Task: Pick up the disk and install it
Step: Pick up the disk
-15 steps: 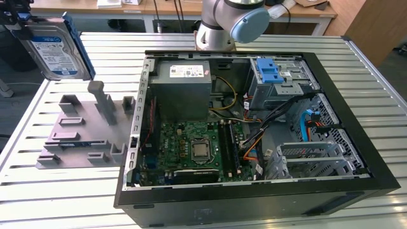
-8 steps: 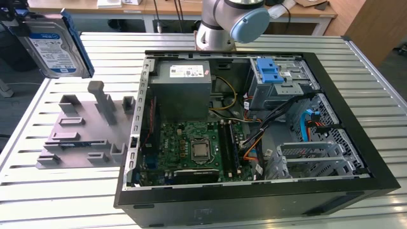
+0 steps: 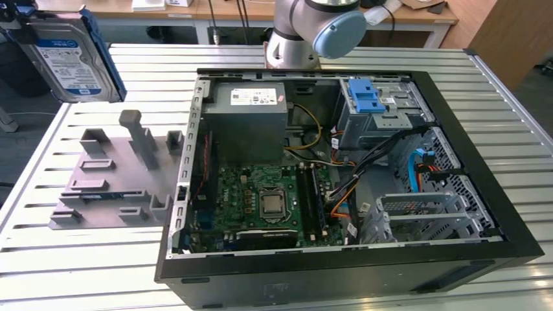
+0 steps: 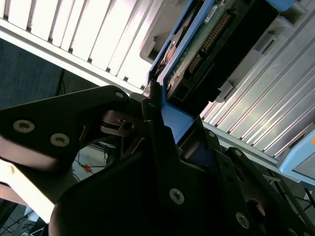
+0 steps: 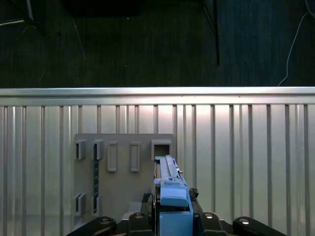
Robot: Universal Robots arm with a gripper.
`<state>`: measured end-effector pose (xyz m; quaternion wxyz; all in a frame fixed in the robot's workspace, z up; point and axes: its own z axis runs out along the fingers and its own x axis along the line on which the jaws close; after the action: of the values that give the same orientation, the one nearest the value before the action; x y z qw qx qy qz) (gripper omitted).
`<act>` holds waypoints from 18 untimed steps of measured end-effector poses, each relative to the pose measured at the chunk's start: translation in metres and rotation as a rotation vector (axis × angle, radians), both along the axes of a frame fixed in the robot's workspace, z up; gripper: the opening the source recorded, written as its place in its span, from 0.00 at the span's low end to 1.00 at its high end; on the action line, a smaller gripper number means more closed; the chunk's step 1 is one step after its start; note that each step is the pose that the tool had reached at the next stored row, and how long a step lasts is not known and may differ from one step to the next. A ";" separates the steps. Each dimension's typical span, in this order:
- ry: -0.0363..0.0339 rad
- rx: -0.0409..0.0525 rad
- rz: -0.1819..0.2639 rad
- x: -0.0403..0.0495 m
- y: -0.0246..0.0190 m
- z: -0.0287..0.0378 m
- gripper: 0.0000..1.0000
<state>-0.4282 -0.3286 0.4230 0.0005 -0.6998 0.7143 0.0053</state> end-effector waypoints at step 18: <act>-0.0004 0.0000 0.000 0.0000 0.0000 0.0201 0.37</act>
<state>-0.4282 -0.3286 0.4431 0.0007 -0.6998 0.7143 0.0051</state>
